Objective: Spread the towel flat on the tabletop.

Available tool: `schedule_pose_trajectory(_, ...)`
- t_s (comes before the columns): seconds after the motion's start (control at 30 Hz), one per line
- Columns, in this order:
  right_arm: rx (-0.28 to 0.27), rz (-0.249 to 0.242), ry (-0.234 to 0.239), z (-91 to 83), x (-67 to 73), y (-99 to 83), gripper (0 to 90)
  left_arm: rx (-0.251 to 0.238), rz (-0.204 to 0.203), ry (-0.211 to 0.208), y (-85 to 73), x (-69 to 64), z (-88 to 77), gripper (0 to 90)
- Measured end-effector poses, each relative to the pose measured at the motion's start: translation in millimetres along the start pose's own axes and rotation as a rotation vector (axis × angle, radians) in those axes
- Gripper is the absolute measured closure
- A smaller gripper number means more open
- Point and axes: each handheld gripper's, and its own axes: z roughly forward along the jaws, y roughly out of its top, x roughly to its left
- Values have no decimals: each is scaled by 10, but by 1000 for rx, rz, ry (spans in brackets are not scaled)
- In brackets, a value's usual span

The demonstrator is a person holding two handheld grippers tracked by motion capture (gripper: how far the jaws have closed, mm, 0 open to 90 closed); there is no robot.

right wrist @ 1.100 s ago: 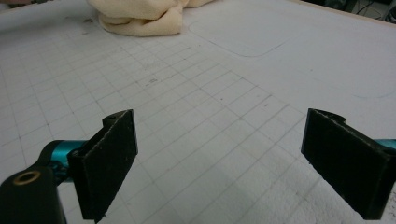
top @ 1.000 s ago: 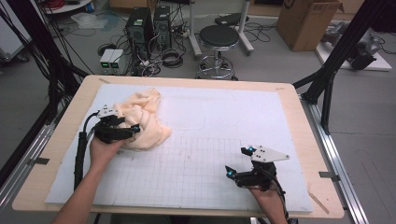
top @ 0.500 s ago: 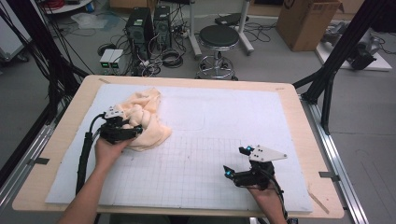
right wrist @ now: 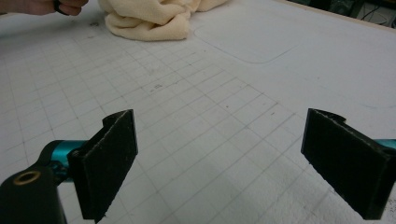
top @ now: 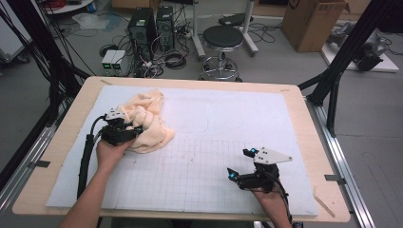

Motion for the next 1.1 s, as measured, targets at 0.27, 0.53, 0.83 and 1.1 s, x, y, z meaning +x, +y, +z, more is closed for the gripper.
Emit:
schedule_pose_trajectory(0.27, 7, -1, 2, 2, 1, -2, 101, -4, 6, -8, -3, 27, -10, 643)
schedule_pose_trajectory(0.53, -1, -3, 2, -12, -2, -1, 101, -8, 6, -2, 2, 19, -24, 674)
schedule_pose_trajectory(0.83, -10, 4, 4, -34, -12, -3, 100, -30, -5, -4, 25, 38, -82, 701)
schedule_pose_trajectory(1.1, -13, 7, 2, -52, -23, -9, 101, -56, -9, -14, 57, 52, -174, 711)
